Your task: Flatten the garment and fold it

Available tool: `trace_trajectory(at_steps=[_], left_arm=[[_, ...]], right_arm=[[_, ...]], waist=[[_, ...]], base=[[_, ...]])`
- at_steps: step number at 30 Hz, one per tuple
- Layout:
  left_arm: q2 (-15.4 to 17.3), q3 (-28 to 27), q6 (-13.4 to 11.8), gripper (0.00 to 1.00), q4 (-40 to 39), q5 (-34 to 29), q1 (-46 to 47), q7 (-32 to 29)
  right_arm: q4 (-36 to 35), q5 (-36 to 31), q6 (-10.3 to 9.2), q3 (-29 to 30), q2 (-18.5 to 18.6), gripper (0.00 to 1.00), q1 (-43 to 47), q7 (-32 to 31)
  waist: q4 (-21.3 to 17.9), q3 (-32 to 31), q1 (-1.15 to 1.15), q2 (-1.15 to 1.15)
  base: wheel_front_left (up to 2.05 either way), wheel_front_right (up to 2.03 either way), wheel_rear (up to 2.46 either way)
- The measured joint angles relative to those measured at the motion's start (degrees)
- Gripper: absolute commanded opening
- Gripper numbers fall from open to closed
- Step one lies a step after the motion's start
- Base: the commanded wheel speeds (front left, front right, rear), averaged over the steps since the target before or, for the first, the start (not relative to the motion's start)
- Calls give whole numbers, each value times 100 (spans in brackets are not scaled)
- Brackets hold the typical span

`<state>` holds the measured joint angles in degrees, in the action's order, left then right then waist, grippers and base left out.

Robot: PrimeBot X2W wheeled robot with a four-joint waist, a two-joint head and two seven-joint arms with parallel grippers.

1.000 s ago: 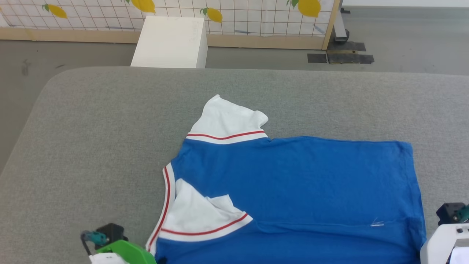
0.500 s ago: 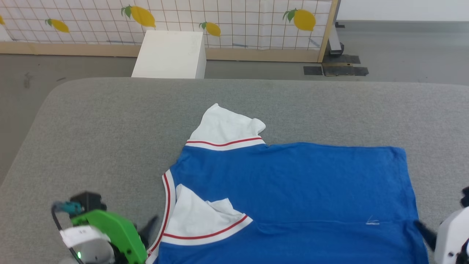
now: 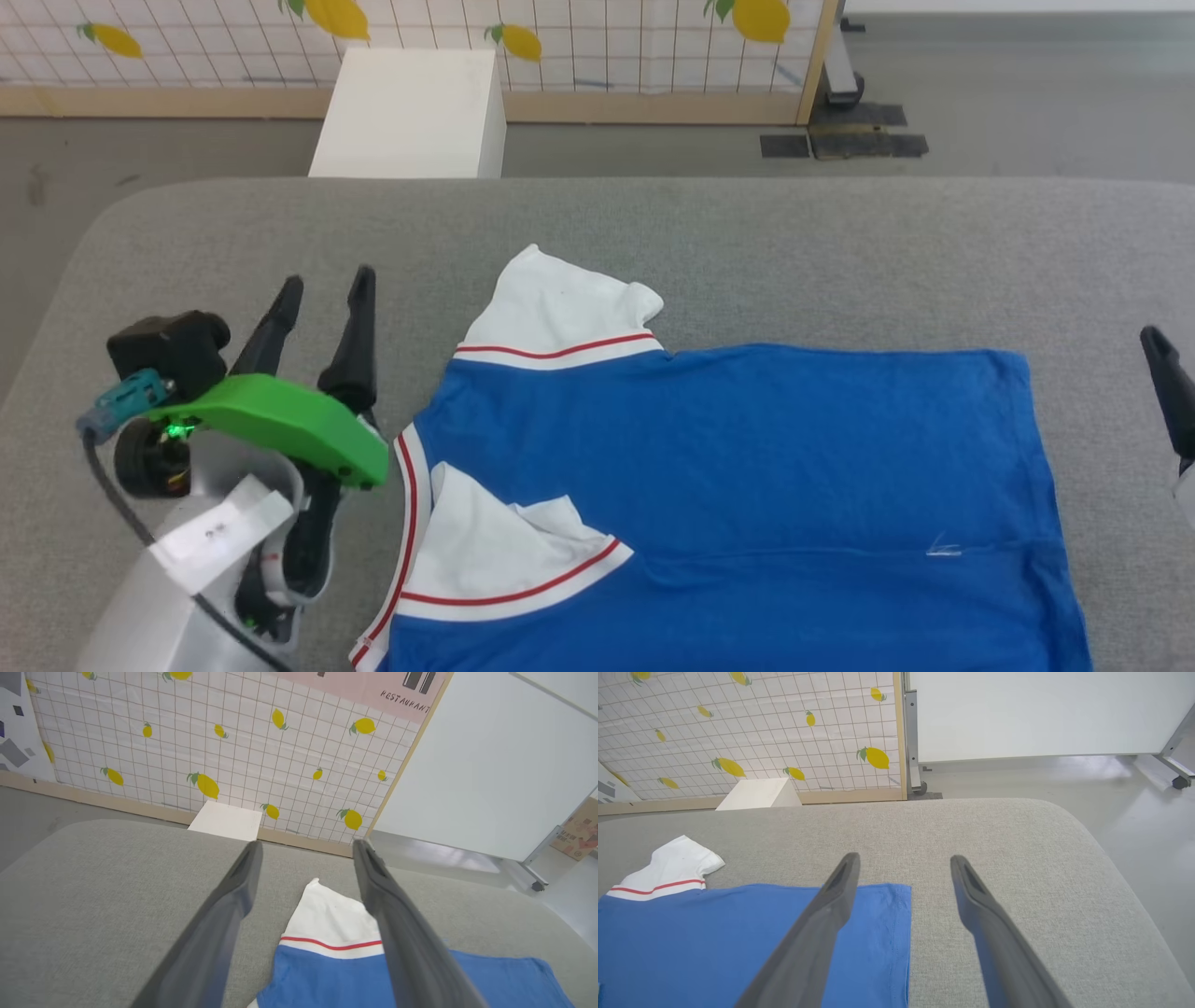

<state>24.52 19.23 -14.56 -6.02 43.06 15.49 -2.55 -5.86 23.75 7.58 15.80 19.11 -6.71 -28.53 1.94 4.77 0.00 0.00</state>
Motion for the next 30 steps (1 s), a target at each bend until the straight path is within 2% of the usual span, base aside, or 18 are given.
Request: trace_trajectory(at_steps=[3,7,11,16,21,24,30], left_arm=[[-224,109,281,100,493,-276,271,737],[-454,308,595,100,1152,-547,623,1332],[-730,392,814,100,1790,-655,1096,1586],[-1074,567,1121,100,2636,-687,1869,1622],[-1256,735,1352,100,3659,-725,2966,1202],[-1338,777,1443,100,4267,-708,3576,665],[-1386,972,1484,100,5366,-597,4615,-998]], right_arm=[[75,-26,0,-87,68,100,-70,493],[241,-31,0,-199,136,100,-140,939],[399,-32,0,-247,180,100,-201,1171],[453,-23,0,-280,218,100,-397,1218],[398,1,0,-408,240,100,-612,1224],[334,3,0,-511,237,100,-739,1223],[189,4,0,-638,238,100,-864,1205]], waist=[[-7,150,0,0],[-8,373,0,0],[-1,631,0,0],[15,969,0,0],[-5,1340,0,0],[-57,1556,1,0],[-242,1938,1,0]], base=[[0,0,0],[0,0,0],[0,0,0],[0,0,0],[0,0,0],[0,0,0],[0,0,0]])
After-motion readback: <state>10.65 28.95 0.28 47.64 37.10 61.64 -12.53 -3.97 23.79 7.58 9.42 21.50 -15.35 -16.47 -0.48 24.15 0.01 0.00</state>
